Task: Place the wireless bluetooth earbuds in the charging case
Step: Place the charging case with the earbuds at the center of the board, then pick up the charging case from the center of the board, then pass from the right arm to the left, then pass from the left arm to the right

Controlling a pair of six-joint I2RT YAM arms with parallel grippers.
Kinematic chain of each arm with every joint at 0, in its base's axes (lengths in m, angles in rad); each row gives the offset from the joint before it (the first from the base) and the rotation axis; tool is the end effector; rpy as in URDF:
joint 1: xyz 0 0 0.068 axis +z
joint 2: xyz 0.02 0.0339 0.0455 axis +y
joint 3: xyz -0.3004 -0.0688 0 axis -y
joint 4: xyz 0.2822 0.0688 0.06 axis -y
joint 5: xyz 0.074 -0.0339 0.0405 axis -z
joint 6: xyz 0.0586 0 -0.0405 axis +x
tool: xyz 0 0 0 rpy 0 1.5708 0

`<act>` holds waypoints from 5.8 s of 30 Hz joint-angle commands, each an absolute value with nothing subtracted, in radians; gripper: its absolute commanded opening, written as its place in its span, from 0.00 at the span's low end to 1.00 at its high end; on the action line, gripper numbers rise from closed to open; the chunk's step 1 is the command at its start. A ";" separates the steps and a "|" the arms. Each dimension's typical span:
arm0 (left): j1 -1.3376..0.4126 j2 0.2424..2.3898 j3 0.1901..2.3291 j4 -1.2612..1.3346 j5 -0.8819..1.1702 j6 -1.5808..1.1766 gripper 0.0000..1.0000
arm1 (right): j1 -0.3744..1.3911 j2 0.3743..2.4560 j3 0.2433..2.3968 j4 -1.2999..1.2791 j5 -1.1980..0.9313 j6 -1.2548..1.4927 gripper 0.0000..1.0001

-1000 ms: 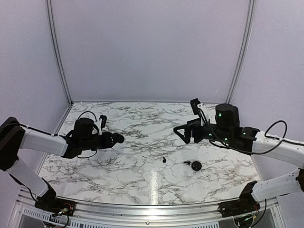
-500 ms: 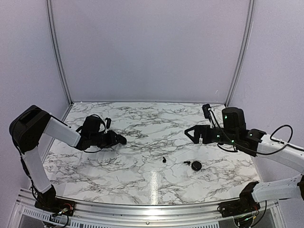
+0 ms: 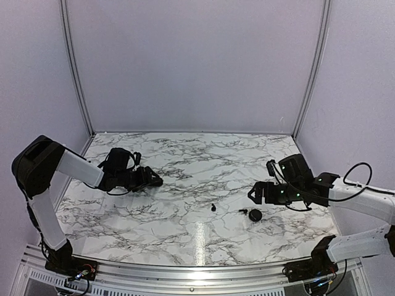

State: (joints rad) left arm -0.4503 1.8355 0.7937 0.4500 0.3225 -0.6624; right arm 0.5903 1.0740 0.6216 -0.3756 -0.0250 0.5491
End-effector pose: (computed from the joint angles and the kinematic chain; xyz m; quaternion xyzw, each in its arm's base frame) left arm 0.3524 -0.1910 0.1178 -0.0171 0.8742 -0.3654 0.3193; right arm 0.2040 0.1384 0.2105 -0.0237 0.9315 0.2055 0.2993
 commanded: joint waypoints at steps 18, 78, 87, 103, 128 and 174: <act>-0.474 1.523 0.730 0.328 0.309 -0.528 0.96 | 0.657 1.265 0.525 -0.396 0.043 0.518 0.77; -0.575 1.131 0.541 0.318 0.527 -0.614 0.94 | 1.099 1.524 1.175 -0.334 0.165 -0.095 0.41; -0.707 1.246 0.609 0.321 0.580 -0.595 0.74 | 1.188 1.580 1.236 -0.290 0.156 -0.219 0.40; -0.805 1.292 0.632 0.437 0.592 -0.630 0.62 | 1.217 1.632 1.295 -0.300 0.124 -0.271 0.39; -0.836 1.328 0.644 0.478 0.595 -0.641 0.10 | 1.250 1.645 1.319 -0.285 0.252 -0.282 0.43; -0.909 1.039 0.570 0.523 0.534 -0.335 0.01 | 0.999 1.513 1.170 0.028 -0.751 0.087 0.50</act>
